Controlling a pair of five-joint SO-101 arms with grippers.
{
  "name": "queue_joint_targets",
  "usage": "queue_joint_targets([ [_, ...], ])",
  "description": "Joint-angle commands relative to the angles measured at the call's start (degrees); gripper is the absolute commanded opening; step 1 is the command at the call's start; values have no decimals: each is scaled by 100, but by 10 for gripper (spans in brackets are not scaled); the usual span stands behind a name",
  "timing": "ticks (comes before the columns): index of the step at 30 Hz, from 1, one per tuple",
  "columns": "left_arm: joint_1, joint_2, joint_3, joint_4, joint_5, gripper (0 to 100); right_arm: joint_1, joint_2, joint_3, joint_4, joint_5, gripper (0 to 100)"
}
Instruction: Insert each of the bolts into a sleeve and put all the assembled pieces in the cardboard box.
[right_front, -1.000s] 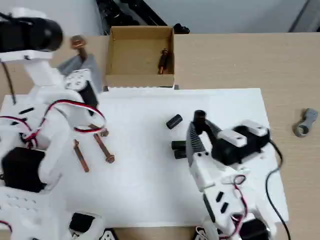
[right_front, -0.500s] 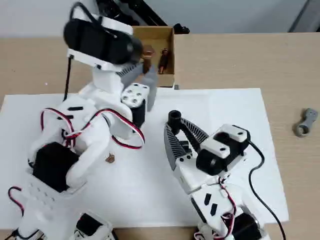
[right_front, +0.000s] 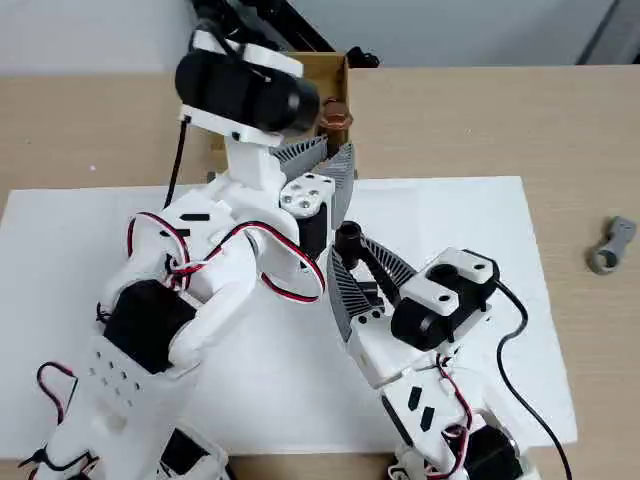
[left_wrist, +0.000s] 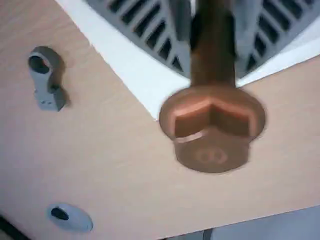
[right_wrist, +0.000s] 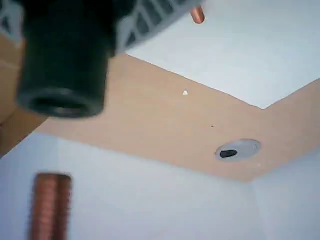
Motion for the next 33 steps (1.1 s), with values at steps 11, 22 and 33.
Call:
queue_joint_targets([
  [11,369,-62,-75,18,255,5,-22,-40,-26,-163,-44,4],
  [22,378,-62,-1262,1064,229,5,-13,-31,-26,-119,-44,4],
  [33,422,-9,-1015,800,422,5,-13,-31,-26,-119,-44,4],
])
